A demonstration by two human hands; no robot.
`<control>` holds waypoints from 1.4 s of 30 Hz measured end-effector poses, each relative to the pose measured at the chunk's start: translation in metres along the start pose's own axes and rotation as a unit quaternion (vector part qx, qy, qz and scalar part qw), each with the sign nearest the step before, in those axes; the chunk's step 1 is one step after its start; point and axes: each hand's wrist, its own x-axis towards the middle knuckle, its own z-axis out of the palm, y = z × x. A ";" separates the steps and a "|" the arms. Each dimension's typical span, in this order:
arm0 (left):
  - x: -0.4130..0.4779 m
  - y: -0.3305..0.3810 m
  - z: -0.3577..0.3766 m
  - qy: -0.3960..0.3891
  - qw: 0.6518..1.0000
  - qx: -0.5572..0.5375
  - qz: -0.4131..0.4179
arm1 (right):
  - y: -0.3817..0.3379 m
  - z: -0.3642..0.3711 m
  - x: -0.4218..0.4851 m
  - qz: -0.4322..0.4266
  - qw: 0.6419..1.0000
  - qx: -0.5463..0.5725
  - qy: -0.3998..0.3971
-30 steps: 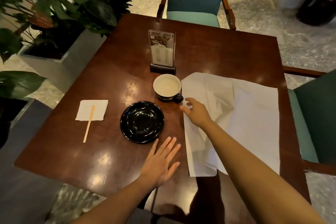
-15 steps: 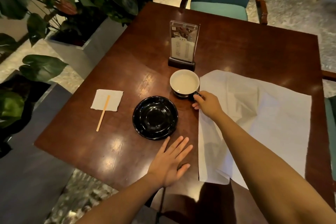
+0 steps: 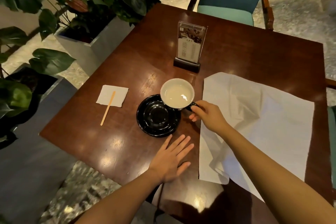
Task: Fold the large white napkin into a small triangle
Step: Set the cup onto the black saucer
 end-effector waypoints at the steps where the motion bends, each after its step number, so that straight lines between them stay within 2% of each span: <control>1: 0.000 0.000 -0.001 -0.002 1.000 0.000 0.000 | -0.002 0.005 -0.004 -0.002 1.000 -0.003 -0.008; 7: 0.000 0.001 -0.004 0.002 1.000 -0.014 0.014 | -0.002 0.035 -0.016 -0.007 0.999 0.003 -0.046; 12: -0.024 -0.006 -0.001 0.016 0.998 0.006 0.057 | -0.005 0.045 -0.015 -0.022 0.998 -0.008 -0.061; 26: -0.035 -0.010 0.000 0.026 0.998 0.007 0.054 | -0.007 0.055 -0.004 -0.029 0.993 -0.093 -0.069; 36: -0.035 -0.010 0.002 0.029 0.998 0.005 0.055 | -0.013 0.051 0.003 -0.009 0.985 -0.137 -0.106; 42: -0.035 -0.010 0.003 0.032 0.998 0.005 0.052 | -0.017 0.050 0.005 -0.046 0.978 -0.189 -0.080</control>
